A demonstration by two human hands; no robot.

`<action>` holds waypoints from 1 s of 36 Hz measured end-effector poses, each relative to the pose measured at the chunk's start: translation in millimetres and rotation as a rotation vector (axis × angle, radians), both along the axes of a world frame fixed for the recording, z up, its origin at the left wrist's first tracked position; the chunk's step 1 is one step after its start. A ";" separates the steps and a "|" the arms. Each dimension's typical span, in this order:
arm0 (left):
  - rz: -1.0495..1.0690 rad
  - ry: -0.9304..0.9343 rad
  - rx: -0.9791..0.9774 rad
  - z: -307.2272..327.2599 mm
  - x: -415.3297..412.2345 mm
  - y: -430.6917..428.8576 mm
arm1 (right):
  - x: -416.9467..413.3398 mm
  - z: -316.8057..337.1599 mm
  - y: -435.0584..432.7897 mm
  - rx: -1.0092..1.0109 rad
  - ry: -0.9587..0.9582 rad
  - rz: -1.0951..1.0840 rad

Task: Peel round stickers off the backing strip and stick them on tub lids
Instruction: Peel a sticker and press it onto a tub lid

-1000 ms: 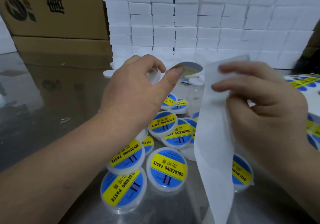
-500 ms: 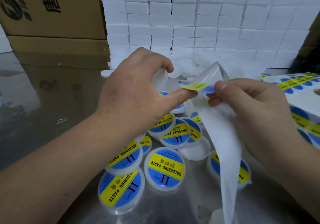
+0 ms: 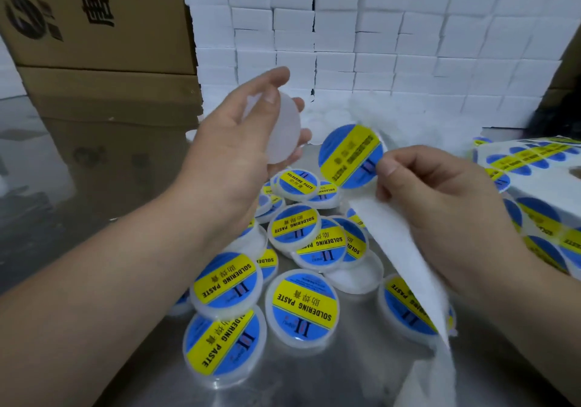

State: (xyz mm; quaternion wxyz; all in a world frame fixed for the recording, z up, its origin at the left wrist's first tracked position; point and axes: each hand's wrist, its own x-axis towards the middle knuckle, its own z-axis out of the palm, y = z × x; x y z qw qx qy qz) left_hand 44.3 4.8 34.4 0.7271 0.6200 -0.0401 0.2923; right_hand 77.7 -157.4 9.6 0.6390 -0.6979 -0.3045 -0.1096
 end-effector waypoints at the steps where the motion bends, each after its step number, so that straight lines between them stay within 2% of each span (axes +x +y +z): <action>1: -0.044 0.013 -0.006 -0.4 -0.2 0.7 | -0.5 -0.1 0.3 -0.016 -0.003 0.035; 11: -0.447 0.066 -0.126 -4.1 -5.7 -5.5 | -4.5 1.0 0.2 -0.017 0.021 0.233; 16: -0.534 0.080 -0.105 -7.6 -7.6 -8.6 | -6.0 2.3 -0.5 -0.027 0.013 0.257; 22: -0.558 0.092 -0.071 -10.2 -7.4 -10.4 | -2.7 0.0 -1.1 -0.052 -0.010 0.235; 36: -0.470 0.059 0.037 -15.1 -7.6 -14.7 | 0.2 -2.2 -1.4 -0.081 0.024 0.142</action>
